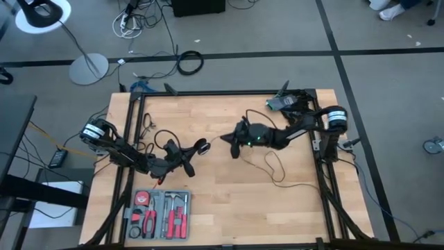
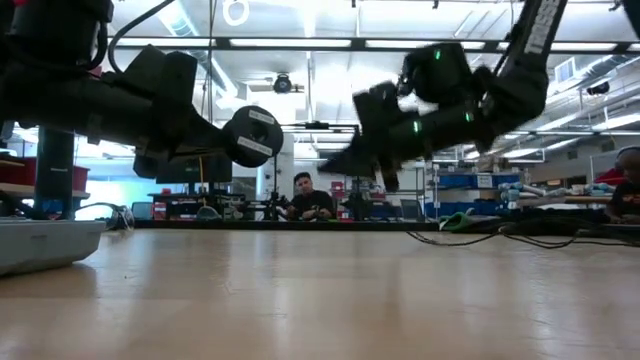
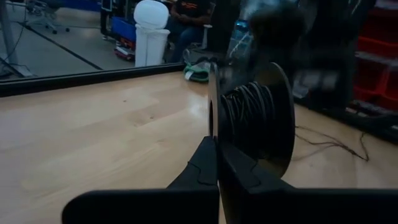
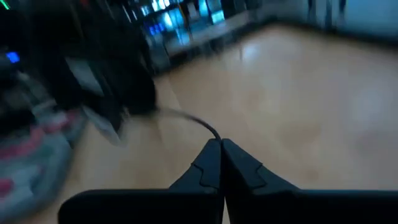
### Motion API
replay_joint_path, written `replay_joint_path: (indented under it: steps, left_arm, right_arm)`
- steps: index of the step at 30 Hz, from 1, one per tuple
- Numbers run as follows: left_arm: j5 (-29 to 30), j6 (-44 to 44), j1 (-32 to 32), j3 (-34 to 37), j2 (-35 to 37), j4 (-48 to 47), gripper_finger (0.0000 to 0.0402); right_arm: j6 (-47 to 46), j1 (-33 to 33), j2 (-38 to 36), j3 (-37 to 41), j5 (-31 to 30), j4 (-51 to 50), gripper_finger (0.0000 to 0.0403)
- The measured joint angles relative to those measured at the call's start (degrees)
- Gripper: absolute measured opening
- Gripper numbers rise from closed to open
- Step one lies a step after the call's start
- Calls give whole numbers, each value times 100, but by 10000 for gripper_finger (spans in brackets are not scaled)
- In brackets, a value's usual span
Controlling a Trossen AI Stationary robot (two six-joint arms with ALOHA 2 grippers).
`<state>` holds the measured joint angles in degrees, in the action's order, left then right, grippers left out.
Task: Coil cords
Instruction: Coil the black wire onto the spool
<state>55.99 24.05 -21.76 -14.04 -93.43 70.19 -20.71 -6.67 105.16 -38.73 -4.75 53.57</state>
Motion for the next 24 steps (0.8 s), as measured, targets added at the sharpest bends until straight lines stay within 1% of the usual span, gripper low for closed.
replay_joint_path:
  steps: [3,6,10,13,18,21,24]
  left_arm:
    - [9,23,28,-24,0,-225,0]
    - [-19,64,119,-159,0,-549,0]
    - [-79,203,233,-416,0,-1071,0]
    - [-74,211,262,-545,-2,-1243,0]
    - [46,212,262,-590,-9,-1322,0]
    - [104,335,255,-586,-8,-1328,0]
    - [222,467,245,-583,-7,-1262,0]
  right_arm:
    - [348,75,-424,-300,7,-379,1]
    - [759,271,-626,-856,13,-1202,1]
    - [1335,551,-472,-1811,17,-2342,1]
    - [1518,717,-131,-2399,13,-2943,0]
    - [1733,922,496,-2880,9,-3040,2]
    - [1742,1010,713,-2883,-15,-3039,9]
    - [1733,1059,765,-2881,-101,-3232,21]
